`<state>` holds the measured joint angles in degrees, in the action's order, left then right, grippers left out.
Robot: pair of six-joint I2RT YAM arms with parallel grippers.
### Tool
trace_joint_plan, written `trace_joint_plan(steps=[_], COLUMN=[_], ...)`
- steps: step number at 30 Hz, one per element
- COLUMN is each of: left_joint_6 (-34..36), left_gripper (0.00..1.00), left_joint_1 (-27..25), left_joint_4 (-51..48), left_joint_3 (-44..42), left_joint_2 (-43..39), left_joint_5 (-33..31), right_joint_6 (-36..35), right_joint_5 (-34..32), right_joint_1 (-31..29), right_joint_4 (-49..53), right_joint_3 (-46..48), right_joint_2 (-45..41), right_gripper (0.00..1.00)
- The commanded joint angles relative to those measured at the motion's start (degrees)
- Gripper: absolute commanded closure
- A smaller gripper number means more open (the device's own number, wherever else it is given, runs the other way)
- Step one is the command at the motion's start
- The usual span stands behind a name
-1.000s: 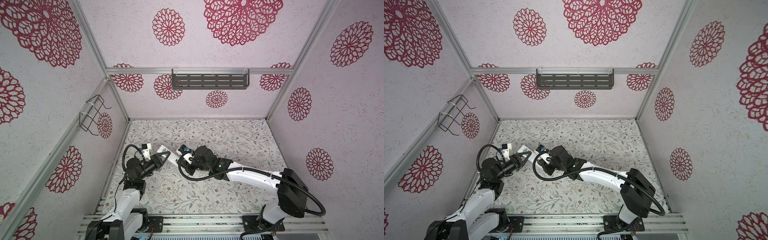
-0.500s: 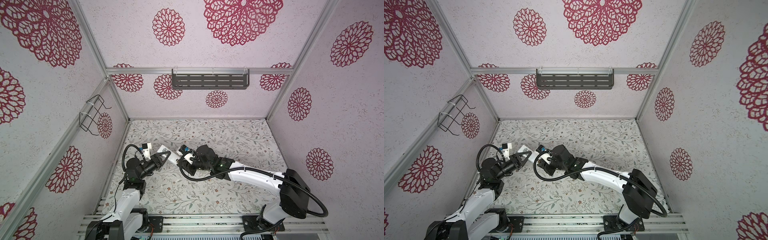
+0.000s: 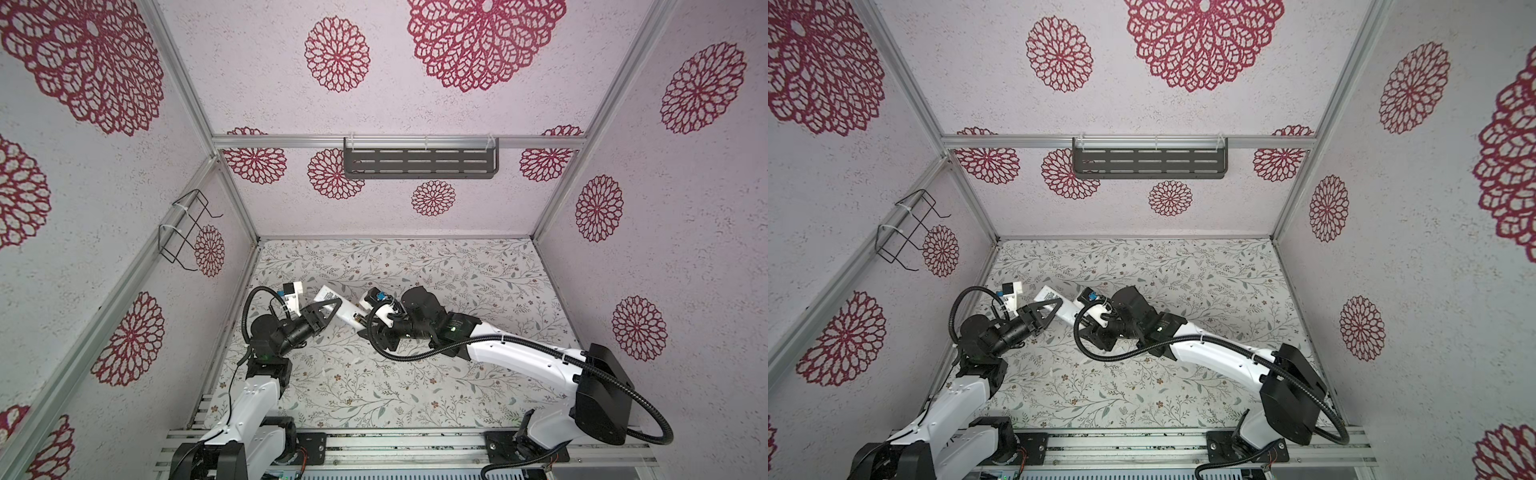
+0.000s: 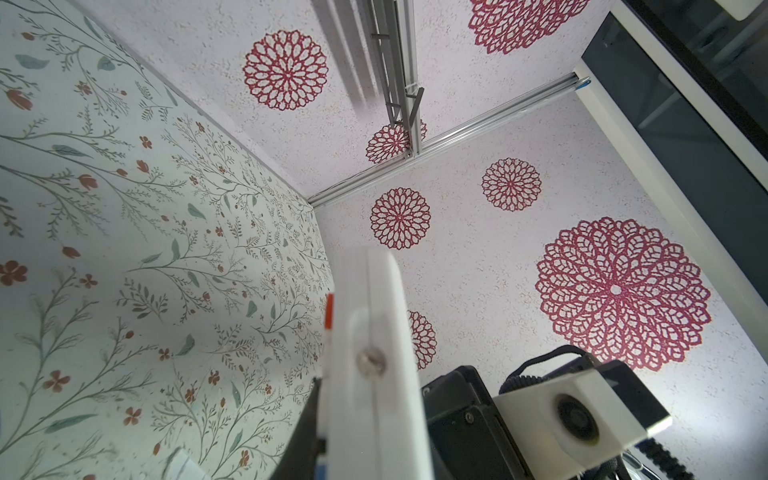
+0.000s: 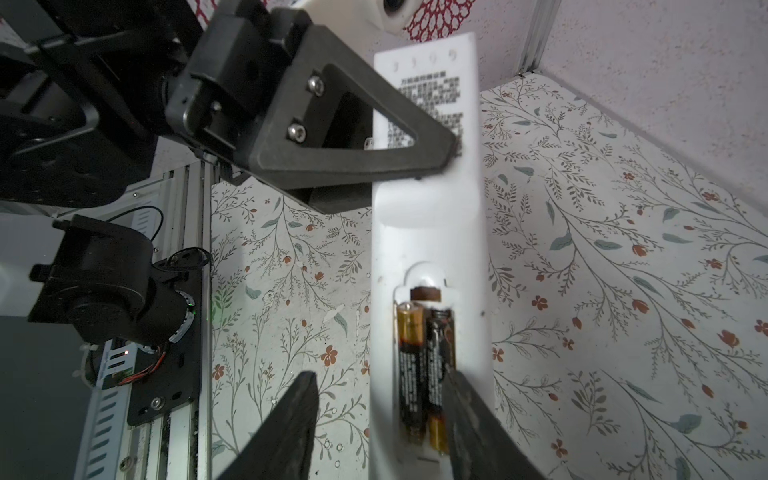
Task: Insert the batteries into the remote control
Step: 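Open the right gripper to release the battery in the compartment, then press the battery down into the compartment with the right gripper fingertips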
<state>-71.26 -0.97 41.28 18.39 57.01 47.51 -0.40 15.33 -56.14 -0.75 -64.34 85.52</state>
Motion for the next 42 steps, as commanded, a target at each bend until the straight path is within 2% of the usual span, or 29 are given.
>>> trace_joint_plan(steps=[1, 9, 21, 42], left_joint_6=[-1.49, -1.45, -0.02, 0.74], left_gripper=[1.0, 1.0, 1.0, 1.0], left_joint_1=[-0.69, -0.7, -0.71, -0.43], left_joint_4=[3.89, 3.89, 1.29, 0.03], left_joint_3=[1.87, 2.08, 2.09, 2.08], left_joint_2=[-0.85, -0.61, -1.01, -1.47], left_joint_5=[3.91, 4.0, 3.35, 2.71], right_joint_6=[0.35, -0.9, 0.01, 0.41], right_joint_5=[-2.5, -1.92, 2.93, 1.11], right_joint_1=[2.34, 2.97, 2.47, -0.39], right_joint_4=[1.27, 5.3, 4.24, 3.46], right_joint_3=[-0.94, -5.89, -5.71, -6.51], right_joint_2=[-2.97, -0.17, -1.23, 2.2], right_gripper=[0.47, 0.57, 0.6, 0.69])
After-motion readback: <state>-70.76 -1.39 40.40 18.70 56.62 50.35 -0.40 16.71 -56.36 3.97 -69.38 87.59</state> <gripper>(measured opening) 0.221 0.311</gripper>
